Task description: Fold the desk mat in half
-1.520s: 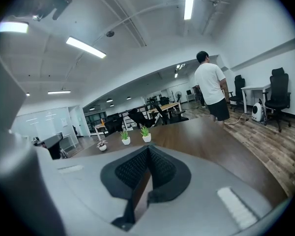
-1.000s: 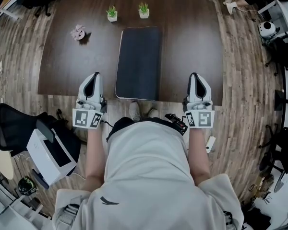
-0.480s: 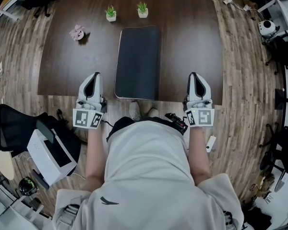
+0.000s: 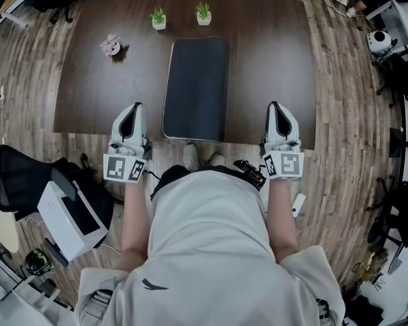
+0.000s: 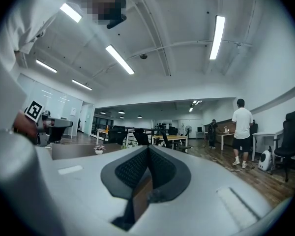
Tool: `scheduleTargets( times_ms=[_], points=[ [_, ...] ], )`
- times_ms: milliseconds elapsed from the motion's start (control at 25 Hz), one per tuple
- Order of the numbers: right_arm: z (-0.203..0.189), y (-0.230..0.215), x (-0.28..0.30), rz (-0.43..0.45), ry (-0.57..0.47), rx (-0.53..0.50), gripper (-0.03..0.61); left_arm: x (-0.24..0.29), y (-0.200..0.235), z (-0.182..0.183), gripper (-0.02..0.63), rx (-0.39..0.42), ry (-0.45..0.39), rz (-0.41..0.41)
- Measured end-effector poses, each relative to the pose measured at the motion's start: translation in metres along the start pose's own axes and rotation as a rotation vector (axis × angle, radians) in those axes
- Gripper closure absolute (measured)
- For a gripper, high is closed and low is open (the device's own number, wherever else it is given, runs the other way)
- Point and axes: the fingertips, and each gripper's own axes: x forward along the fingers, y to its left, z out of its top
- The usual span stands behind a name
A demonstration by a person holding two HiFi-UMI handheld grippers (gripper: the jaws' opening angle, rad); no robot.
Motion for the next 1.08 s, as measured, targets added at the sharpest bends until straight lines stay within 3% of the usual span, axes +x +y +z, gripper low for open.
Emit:
scheduleTargets(
  times_ms=[1080],
  points=[
    [-0.0074, 0.0046, 0.0015, -0.005, 0.033, 0.011, 0.578, -0.0029, 0.0008, 0.0007, 0.607, 0.004, -0.001, 0.0]
  ],
)
